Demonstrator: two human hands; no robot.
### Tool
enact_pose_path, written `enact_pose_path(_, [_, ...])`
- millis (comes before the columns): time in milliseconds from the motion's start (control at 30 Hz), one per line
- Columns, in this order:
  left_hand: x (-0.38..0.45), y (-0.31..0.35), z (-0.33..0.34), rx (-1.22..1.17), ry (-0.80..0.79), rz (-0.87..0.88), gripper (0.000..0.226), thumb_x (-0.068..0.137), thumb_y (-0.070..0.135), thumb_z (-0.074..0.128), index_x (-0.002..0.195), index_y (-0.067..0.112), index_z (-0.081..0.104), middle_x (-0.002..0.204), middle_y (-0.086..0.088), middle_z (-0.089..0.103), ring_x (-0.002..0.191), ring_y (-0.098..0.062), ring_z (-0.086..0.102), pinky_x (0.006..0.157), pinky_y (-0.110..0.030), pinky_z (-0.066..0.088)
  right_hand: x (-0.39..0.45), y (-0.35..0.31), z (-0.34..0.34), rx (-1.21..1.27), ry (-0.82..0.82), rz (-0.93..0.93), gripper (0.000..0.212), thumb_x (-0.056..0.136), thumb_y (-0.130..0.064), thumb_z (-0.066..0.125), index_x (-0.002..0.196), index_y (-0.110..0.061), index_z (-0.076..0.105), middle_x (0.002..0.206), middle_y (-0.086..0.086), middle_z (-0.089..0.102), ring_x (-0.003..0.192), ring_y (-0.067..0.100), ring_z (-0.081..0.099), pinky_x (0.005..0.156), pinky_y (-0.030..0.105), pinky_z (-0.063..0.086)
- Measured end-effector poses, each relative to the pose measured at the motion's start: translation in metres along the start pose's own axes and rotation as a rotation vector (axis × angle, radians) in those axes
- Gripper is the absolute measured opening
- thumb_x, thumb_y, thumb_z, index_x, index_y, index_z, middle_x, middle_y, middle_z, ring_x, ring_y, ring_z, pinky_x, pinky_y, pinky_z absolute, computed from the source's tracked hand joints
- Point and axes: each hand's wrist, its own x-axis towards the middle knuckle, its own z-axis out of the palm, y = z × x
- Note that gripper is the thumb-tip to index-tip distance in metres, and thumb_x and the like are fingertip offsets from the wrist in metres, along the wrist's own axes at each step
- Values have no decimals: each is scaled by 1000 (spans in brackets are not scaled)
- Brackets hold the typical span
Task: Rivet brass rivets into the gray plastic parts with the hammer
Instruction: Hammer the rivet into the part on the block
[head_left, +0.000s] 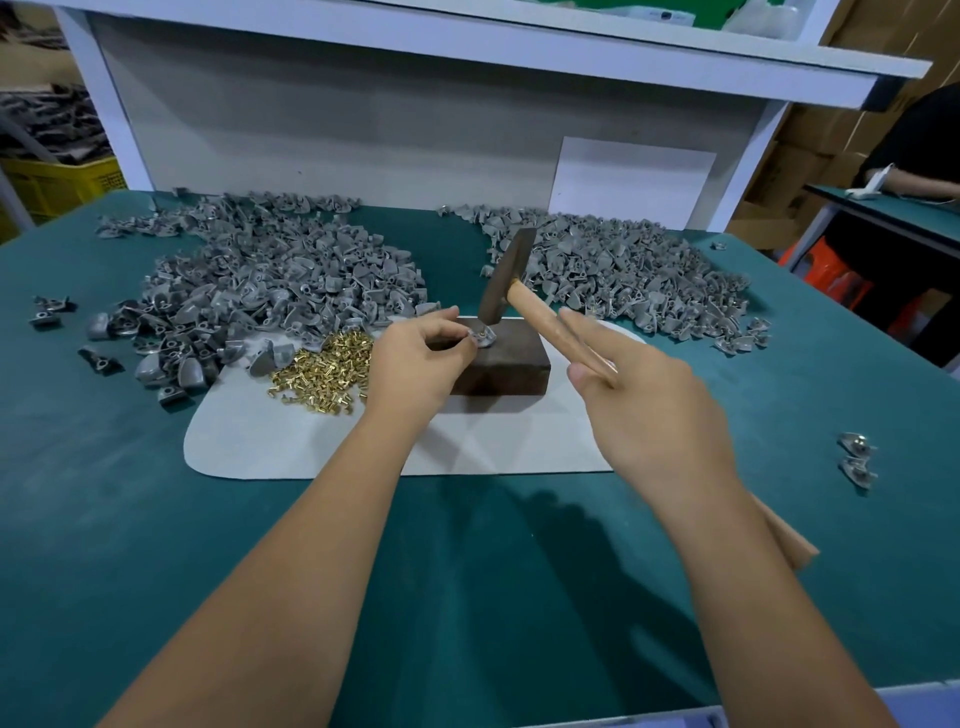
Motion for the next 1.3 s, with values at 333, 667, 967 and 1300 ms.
enact_pose_path(333, [2, -4, 0, -48, 2, -25, 10, 84, 16, 75, 83, 25, 78, 111, 3, 73, 136, -10, 46, 117, -34, 33, 5, 3, -4, -12, -26, -5, 45, 94, -42, 46, 121, -75, 31, 80, -12, 57, 67, 16, 52, 59, 30, 37])
enact_pose_path(667, [3, -7, 0, -29, 6, -12, 8, 83, 16, 77, 90, 17, 79, 110, 6, 73, 115, 1, 58, 97, -8, 37, 5, -1, -6, 19, 55, -26, 45, 96, -41, 44, 122, -75, 30, 83, -12, 60, 64, 11, 51, 56, 29, 35])
enact_pose_path(967, [3, -4, -1, 76, 38, -63, 3, 81, 32, 78, 84, 32, 77, 108, 19, 72, 113, -6, 62, 108, -43, 40, 10, -3, -10, 20, 58, -5, 44, 96, -42, 44, 122, -74, 30, 79, -15, 59, 67, 14, 55, 56, 30, 40])
enact_pose_path(1300, [2, -1, -3, 179, 66, -84, 16, 81, 42, 76, 66, 43, 69, 88, 34, 64, 120, -4, 53, 94, -34, 18, 8, -4, -8, -3, 105, -5, 44, 97, -41, 42, 125, -72, 28, 73, -11, 59, 61, 14, 52, 53, 30, 36])
